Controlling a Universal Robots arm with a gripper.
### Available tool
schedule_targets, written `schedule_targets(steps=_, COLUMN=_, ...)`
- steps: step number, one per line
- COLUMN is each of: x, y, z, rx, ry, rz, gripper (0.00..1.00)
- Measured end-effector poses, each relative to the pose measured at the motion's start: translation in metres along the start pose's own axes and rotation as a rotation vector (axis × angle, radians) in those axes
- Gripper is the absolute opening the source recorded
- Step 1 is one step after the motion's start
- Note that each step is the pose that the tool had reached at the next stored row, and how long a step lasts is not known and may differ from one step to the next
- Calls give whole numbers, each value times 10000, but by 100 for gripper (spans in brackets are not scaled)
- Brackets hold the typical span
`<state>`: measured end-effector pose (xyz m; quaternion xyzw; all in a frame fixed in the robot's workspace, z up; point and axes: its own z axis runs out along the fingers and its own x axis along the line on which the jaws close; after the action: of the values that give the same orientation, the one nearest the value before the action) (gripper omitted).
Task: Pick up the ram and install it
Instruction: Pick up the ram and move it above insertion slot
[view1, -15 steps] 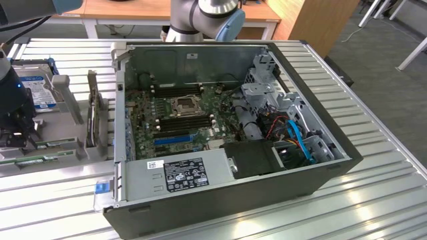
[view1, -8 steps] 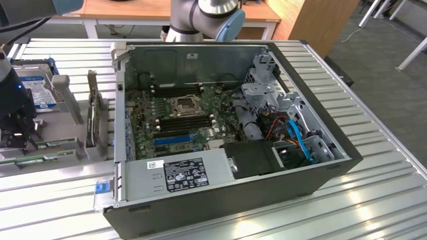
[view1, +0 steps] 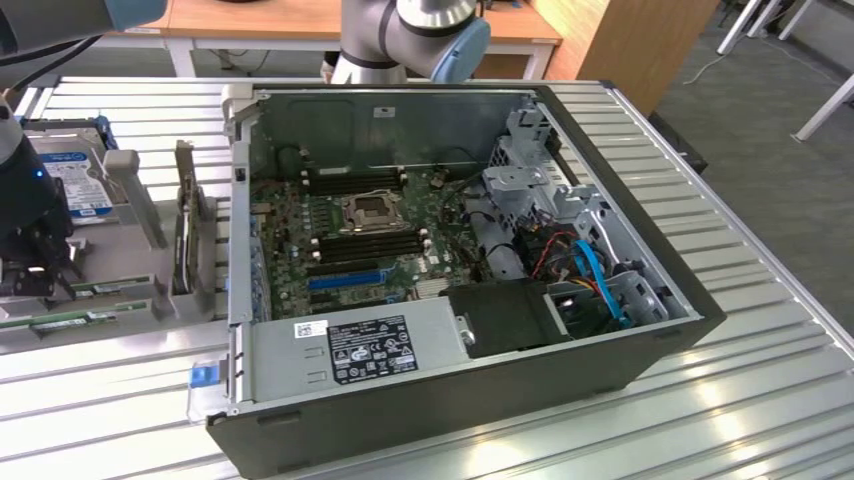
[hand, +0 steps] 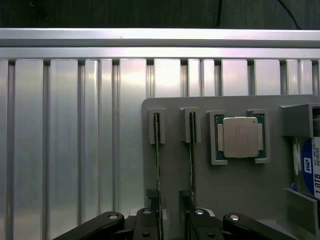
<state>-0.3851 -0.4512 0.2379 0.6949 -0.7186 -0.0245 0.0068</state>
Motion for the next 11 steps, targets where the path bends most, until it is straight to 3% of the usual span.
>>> schedule_targets(steps=11, x=43, y=-1, z=-2, rx=-2, ry=1, rz=0, gripper=29)
